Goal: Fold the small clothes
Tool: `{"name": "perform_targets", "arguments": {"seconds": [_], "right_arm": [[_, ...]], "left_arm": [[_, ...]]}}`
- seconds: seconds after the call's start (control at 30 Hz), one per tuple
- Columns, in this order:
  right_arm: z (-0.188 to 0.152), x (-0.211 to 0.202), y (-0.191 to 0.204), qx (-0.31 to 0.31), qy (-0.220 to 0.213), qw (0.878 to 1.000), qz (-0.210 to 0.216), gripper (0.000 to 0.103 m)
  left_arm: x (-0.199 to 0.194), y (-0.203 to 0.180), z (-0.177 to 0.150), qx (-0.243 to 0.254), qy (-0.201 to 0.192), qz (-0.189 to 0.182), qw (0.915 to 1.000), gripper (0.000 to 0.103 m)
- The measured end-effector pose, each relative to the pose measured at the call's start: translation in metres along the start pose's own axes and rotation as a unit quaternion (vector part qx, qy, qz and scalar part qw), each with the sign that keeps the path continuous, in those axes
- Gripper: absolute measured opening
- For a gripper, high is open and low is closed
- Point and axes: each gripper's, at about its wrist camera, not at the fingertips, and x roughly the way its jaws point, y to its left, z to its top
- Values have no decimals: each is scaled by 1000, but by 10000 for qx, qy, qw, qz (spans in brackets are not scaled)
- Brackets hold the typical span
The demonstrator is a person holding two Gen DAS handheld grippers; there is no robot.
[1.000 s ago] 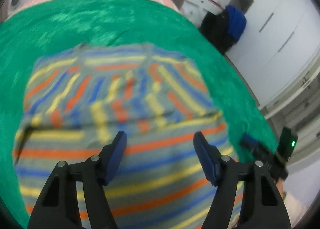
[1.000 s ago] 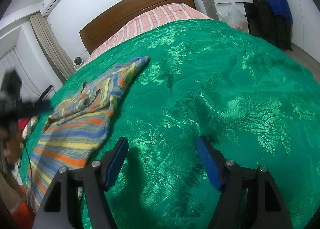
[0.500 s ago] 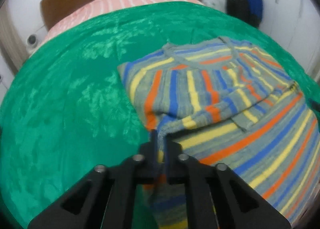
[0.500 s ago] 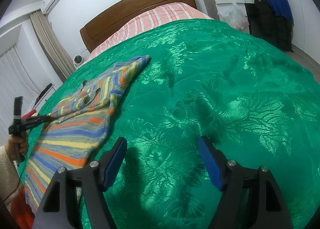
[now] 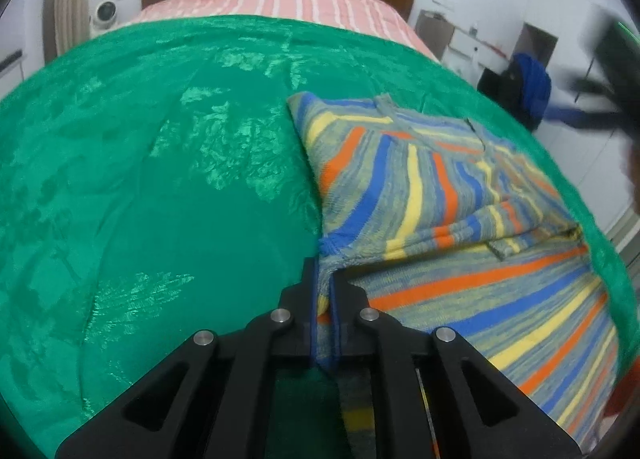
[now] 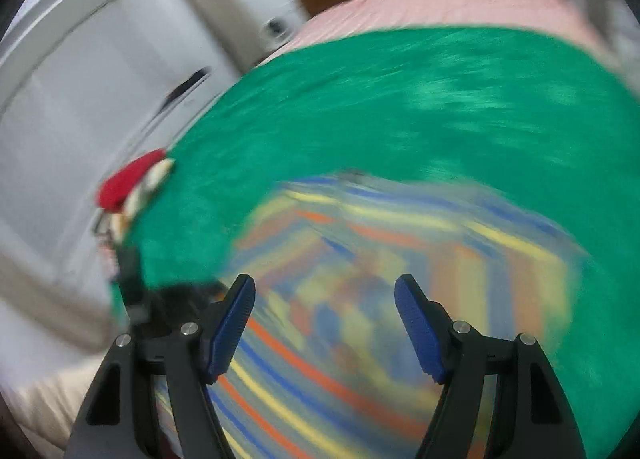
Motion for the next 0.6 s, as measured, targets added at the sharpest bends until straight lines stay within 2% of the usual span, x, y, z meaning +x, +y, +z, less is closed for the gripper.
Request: {"name": "perform_targets", "arguments": {"seconds": [0.03, 0.07, 0.1, 0.23, 0.27, 0.3, 0.33, 0.4, 0.47, 0.53, 0.57, 0.6], "right_arm": [[19, 29, 6, -7, 174, 9997, 145, 70], [36, 62, 12, -22, 384, 9989, 266, 62], [54, 100, 19, -100, 614, 9976, 298, 59], [81, 192, 35, -142, 1140, 9930, 272, 59], [81, 214, 38, -96, 1434, 9889, 384, 45], [80, 224, 44, -263, 1581, 9865, 328, 2], [79, 232, 59, -827, 1549, 9844, -143, 4], [82, 235, 81, -1405, 1233, 9806, -581, 4], [87, 235, 90, -1506, 884, 9813, -813, 4], [84, 235, 87, -1488, 841, 9821, -788, 7], [83, 232, 82, -1371, 944, 9839, -657, 16], [79, 224, 72, -1169, 1145, 9851, -525, 31]], "left_arm": [[0, 0, 0, -3, -8, -7, 10000, 6], [1, -1, -1, 6, -19, -2, 10000, 6], [1, -1, -1, 16, -29, 5, 10000, 6], [0, -3, -3, 22, -84, -5, 10000, 6], [0, -3, -3, 18, -94, -7, 10000, 6], [0, -3, -4, 13, -105, -3, 9999, 7], [0, -4, -4, 3, -117, 16, 9999, 7], [1, -5, -5, 5, -125, 79, 9999, 7], [1, -6, -5, 6, -113, 92, 9999, 7], [1, -6, -6, -20, -104, 57, 9999, 7], [0, -5, -6, -41, -98, 31, 9999, 7], [0, -4, -6, -63, -96, 5, 9999, 7]]}}
